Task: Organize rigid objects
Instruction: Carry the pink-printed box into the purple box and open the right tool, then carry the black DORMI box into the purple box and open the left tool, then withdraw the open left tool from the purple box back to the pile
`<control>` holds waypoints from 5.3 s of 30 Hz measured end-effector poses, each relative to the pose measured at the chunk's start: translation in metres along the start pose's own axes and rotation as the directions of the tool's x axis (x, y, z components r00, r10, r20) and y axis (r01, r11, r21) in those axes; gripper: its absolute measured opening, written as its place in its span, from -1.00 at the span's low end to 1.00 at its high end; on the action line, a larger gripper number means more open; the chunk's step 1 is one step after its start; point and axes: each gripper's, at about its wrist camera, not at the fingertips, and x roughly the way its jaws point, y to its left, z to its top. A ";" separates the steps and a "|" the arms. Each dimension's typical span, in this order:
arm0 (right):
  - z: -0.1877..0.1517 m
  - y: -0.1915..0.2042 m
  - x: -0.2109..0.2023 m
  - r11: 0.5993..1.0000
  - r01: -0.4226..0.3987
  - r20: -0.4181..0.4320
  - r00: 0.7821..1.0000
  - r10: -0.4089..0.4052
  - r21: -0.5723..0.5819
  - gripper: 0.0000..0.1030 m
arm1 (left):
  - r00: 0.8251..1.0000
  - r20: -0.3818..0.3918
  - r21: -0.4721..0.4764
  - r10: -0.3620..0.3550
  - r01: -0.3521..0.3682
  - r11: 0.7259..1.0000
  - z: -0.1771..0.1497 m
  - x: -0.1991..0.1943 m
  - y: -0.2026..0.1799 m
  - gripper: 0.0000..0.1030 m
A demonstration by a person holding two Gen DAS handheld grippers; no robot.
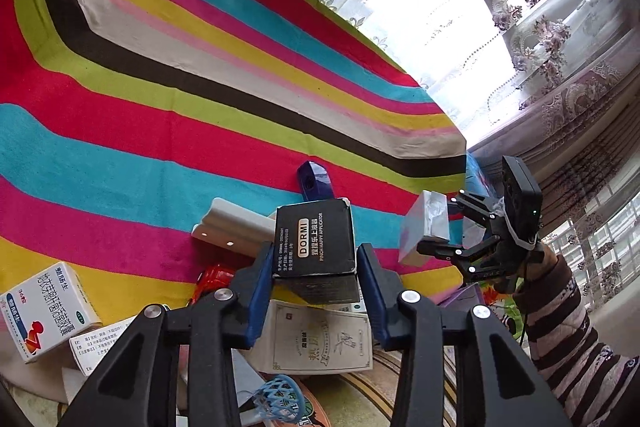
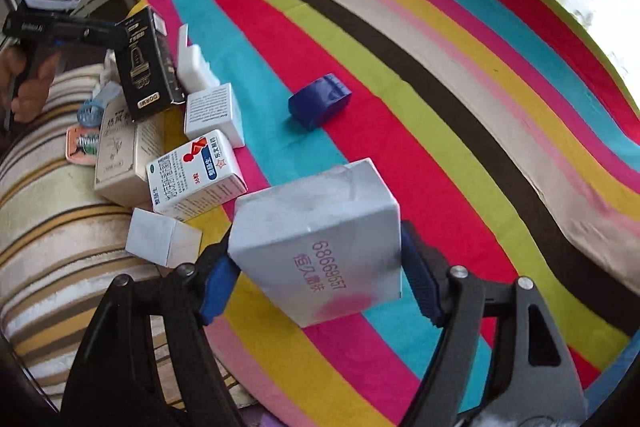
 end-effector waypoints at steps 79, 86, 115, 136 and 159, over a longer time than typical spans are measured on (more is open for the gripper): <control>-0.357 0.011 -0.165 0.322 0.281 -0.167 0.925 -0.340 0.904 0.81 | 0.936 -0.329 0.464 -0.126 0.276 0.842 -0.153 0.053 -0.258 -0.22; -0.363 0.013 -0.202 0.278 0.316 -0.169 0.879 -0.446 0.907 0.81 | 0.870 -0.493 0.622 -0.029 0.375 0.687 -0.191 0.121 -0.338 -0.23; -0.445 0.015 -0.242 0.068 0.268 -0.196 0.835 -0.513 0.961 0.81 | 0.681 -0.527 0.842 0.509 0.501 0.201 -0.330 0.278 -0.386 -0.21; -0.439 0.012 -0.233 0.087 0.262 -0.187 0.850 -0.493 0.961 0.81 | 0.703 -0.526 0.846 0.479 0.491 0.207 -0.318 0.258 -0.371 0.14; -0.369 0.005 -0.123 0.470 0.334 -0.280 0.943 -0.182 0.817 0.81 | 0.904 -0.413 0.677 0.109 0.225 0.701 -0.161 0.099 -0.281 0.14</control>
